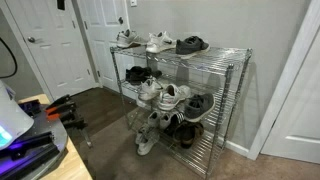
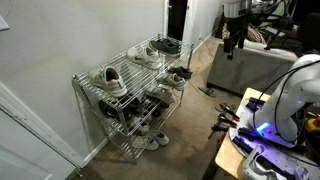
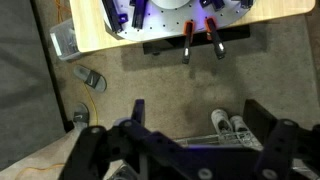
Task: Pick up one shoe on the second shelf and place it on the top shelf
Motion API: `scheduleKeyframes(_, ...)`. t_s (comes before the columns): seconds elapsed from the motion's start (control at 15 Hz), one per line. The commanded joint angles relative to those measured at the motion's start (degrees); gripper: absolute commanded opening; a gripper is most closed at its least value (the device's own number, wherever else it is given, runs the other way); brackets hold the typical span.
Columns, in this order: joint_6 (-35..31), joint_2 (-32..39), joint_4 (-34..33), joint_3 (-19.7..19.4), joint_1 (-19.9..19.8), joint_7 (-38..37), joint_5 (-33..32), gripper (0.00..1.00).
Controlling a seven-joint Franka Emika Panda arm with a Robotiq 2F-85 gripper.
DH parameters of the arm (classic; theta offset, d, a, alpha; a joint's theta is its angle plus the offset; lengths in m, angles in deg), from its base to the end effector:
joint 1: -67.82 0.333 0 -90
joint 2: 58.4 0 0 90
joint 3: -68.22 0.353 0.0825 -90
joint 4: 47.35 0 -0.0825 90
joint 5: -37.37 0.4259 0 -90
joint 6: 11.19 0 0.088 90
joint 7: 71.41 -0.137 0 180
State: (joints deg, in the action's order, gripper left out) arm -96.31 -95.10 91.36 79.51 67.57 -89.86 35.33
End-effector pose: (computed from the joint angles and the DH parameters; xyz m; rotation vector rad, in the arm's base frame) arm 0.3287 0.0655 0.4972 2.8858 -0.2652 -0.3797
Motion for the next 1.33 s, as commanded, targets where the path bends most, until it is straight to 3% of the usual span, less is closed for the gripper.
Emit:
scheduleKeyframes(0.0, 0.09, 0.12, -0.08, -0.61, 0.77, -0.35, -0.28, 1.0)
scheduleKeyframes(0.87, 0.09, 0.12, -0.08, -0.61, 0.77, -0.35, -0.28, 1.0)
scheduleKeyframes(1.13, -7.16, 0.75, 2.79, -1.47, 0.12, -0.98, -0.25, 1.0)
scheduleKeyframes(1.27, -14.51, 0.8, 5.61, -2.02, -0.55, -1.47, -1.21, 1.0)
